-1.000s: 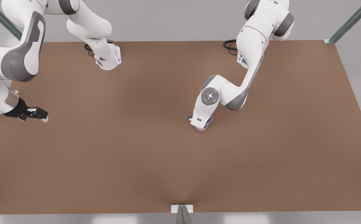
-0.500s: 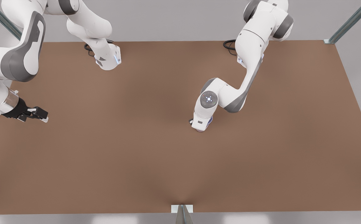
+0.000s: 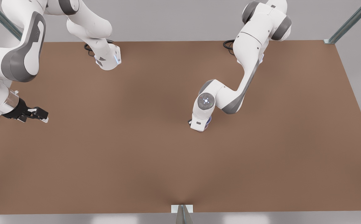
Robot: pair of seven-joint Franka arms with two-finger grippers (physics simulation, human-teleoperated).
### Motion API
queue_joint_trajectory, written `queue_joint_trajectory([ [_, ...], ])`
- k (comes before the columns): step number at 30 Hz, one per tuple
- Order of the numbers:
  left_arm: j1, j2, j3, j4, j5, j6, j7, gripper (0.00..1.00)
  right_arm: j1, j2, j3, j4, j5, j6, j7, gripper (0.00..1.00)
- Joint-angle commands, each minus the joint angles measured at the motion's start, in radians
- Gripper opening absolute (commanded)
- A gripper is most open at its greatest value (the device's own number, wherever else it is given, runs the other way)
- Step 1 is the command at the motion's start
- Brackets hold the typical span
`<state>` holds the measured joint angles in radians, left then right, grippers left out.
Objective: Stack the cups, with the pink cup at the bottom and the purple cup at the top
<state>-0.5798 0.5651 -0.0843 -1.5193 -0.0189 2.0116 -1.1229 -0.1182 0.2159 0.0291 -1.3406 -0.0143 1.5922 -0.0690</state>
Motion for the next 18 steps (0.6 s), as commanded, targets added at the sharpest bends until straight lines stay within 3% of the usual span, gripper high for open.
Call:
queue_joint_trajectory([
  [1, 0.0, 0.001, 0.0, 0.001, -0.001, 0.006, -0.024, 0.21, 0.0, -0.001, -0.001, 0.0, 0.002, 0.002, -0.008, 1.0],
  [6, 0.0, 0.018, 0.0, 0.004, 0.002, 0.013, -0.023, 0.25, 0.0, 0.002, 0.0, 0.001, 0.0, 0.002, -0.008, 1.0],
  [7, 0.0, 0.018, 0.0, 0.004, 0.002, 0.013, -0.017, 0.38, 0.0, 0.002, 0.0, 0.001, 0.002, 0.002, -0.008, 1.0],
  [10, 0.0, 0.019, 0.0, 0.005, 0.004, 0.013, -0.014, 0.58, 0.0, 0.007, 0.0, 0.001, 0.002, 0.002, -0.008, 1.0],
  [16, 0.0, 0.018, 0.0, 0.005, 0.004, 0.012, -0.012, 0.6, 0.0, 0.007, 0.0, 0.001, 0.002, 0.005, -0.006, 1.0],
  [17, 0.0, 0.016, 0.0, 0.007, 0.004, 0.012, -0.012, 0.85, 0.0, 0.007, 0.0, 0.001, 0.002, 0.008, -0.006, 1.0],
  [18, 0.0, 0.012, 0.0, 0.008, 0.027, 0.006, -0.014, 1.0, -0.001, 0.007, 0.0, 0.001, 0.002, 0.008, -0.006, 1.0],
])
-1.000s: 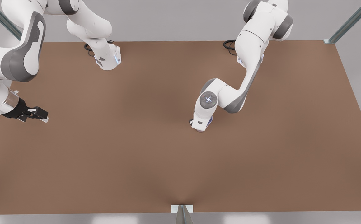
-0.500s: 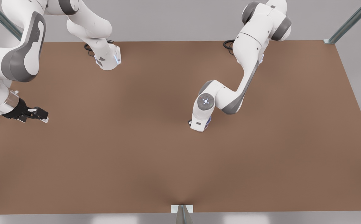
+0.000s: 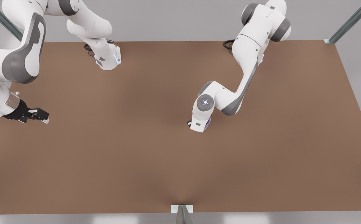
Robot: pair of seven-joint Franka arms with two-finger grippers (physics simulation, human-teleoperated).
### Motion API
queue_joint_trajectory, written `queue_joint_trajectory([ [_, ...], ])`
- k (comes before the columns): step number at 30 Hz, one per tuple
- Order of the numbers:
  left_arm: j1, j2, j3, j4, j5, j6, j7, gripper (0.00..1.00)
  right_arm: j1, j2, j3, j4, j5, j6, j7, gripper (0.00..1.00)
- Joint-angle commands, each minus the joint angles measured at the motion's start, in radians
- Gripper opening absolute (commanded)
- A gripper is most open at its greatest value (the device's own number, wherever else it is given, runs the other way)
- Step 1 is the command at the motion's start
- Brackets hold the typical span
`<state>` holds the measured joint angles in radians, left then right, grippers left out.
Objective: Stack the cups, with the pink cup at the bottom and the purple cup at the top
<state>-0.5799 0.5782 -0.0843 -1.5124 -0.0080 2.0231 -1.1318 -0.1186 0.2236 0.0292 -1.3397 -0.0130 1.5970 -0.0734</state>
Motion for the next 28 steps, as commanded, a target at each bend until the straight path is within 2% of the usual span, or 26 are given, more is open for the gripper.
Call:
queue_joint_trajectory([
  [1, 0.0, -0.011, 0.0, 0.001, 0.023, -0.014, -0.005, 1.0, -0.001, -0.001, 0.0, 0.001, 0.001, 0.003, -0.002, 1.0],
  [3, 0.0, -0.066, -0.002, 0.033, 0.025, -0.081, -0.003, 1.0, 0.0, -0.001, 0.0, 0.001, 0.001, 0.003, -0.003, 1.0],
  [5, 0.005, -0.078, 0.015, 0.222, 0.025, -0.38, 0.124, 1.0, 0.0, -0.001, 0.0, 0.001, 0.001, 0.003, -0.002, 1.0],
  [7, 0.011, -0.121, 0.126, 0.245, 0.011, -0.449, 0.401, 1.0, 0.0, -0.001, 0.0, 0.001, 0.001, 0.003, -0.002, 1.0],
  [9, 0.015, -0.159, 0.284, 0.244, -0.049, -0.517, 0.73, 1.0, 0.0, -0.001, 0.0, 0.001, 0.001, 0.003, -0.003, 1.0],
  [12, 0.02, -0.19, 0.383, 0.247, -0.061, -0.598, 0.953, 1.0, 0.0, -0.001, 0.0, 0.001, 0.001, 0.003, -0.002, 1.0],
  [13, 0.075, -0.228, 0.371, 0.236, -0.061, -0.6, 1.015, 1.0, 0.0, -0.001, 0.0, 0.001, 0.001, 0.003, -0.002, 1.0],
  [14, 0.198, -0.25, 0.258, 0.235, -0.047, -0.598, 1.099, 1.0, 0.0, -0.001, 0.0, 0.001, 0.001, 0.004, -0.002, 1.0],
  [15, 0.279, -0.256, 0.148, 0.232, 0.064, -0.592, 1.101, 1.0, 0.0, -0.001, 0.0, 0.001, 0.001, 0.004, -0.003, 1.0],
  [16, 0.351, -0.256, 0.069, 0.233, 0.092, -0.566, 1.119, 1.0, 0.0, 0.0, -0.002, 0.001, 0.001, 0.017, -0.002, 1.0],
  [19, 0.476, -0.29, -0.029, 0.231, 0.095, -0.452, 1.218, 1.0, 0.0, 0.007, 0.0, 0.001, 0.001, 0.028, -0.002, 1.0],
  [23, 0.508, -0.368, -0.081, 0.166, 0.098, -0.412, 1.228, 1.0, 0.002, 0.007, 0.0, 0.001, -0.012, 0.031, -0.003, 1.0],
  [28, 0.538, -0.391, -0.121, 0.135, 0.1, -0.411, 1.228, 1.0, 0.002, 0.008, 0.0, 0.001, -0.008, 0.031, -0.003, 1.0],
])
